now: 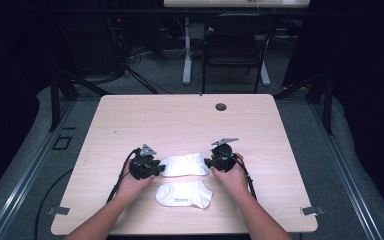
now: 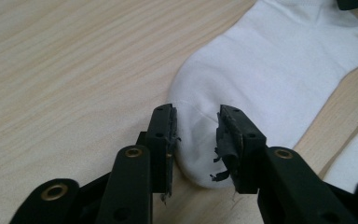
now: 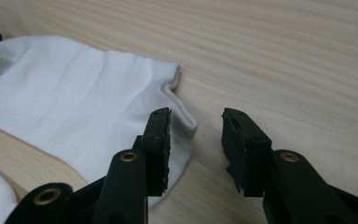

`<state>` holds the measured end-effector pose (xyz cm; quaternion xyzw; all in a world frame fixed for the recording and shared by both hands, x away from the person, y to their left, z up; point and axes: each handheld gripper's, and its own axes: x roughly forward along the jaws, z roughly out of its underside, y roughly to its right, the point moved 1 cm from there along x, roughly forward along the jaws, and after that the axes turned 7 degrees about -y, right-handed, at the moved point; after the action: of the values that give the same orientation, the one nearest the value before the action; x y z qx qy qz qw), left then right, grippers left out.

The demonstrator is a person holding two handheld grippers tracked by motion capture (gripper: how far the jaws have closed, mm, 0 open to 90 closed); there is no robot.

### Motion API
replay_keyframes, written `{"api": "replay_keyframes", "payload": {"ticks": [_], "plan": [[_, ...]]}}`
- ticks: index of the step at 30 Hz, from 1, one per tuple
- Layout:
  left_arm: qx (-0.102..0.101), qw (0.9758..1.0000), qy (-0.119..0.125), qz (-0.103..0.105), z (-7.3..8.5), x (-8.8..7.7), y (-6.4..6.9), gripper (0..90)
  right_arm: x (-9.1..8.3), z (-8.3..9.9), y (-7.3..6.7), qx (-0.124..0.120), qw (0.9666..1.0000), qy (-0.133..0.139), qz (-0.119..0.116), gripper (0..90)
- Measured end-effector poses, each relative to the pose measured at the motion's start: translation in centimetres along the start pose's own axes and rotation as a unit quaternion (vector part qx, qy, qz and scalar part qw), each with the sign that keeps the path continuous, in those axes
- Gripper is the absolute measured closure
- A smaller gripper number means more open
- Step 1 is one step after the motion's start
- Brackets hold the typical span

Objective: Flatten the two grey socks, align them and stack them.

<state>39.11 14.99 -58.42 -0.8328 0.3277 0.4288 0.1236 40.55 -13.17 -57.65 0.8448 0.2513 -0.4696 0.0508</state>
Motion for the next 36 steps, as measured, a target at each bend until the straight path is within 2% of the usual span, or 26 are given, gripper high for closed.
{"api": "replay_keyframes", "payload": {"ticks": [5,11,16,20,24,36], "plan": [[0.004,1.0000,-0.002,0.002,0.0,0.0,0.1,72.4,0.3,0.0,-0.3,-0.005,1.0000,-0.005,0.002,64.3],[0.003,1.0000,-0.001,0.003,0.0,0.0,0.1,76.8,0.4,0.1,-0.6,-0.014,0.9999,-0.004,0.006,72.3],[0.002,0.9999,-0.001,0.010,0.1,0.0,0.1,81.0,0.4,0.1,-0.7,-0.014,0.9999,-0.008,0.002,79.6],[-0.001,0.9998,-0.002,0.020,0.1,0.0,0.0,84.8,0.4,0.1,-0.7,-0.011,0.9999,-0.009,-0.009,85.3],[-0.012,0.9994,-0.004,0.033,0.1,-0.1,-0.2,86.3,0.1,0.0,-0.6,-0.006,0.9997,-0.011,-0.020,86.2],[-0.018,0.9994,0.005,0.030,-0.1,-1.0,-0.5,86.6,-0.8,-0.4,-1.5,-0.016,0.9993,0.004,-0.034,86.5]]}}
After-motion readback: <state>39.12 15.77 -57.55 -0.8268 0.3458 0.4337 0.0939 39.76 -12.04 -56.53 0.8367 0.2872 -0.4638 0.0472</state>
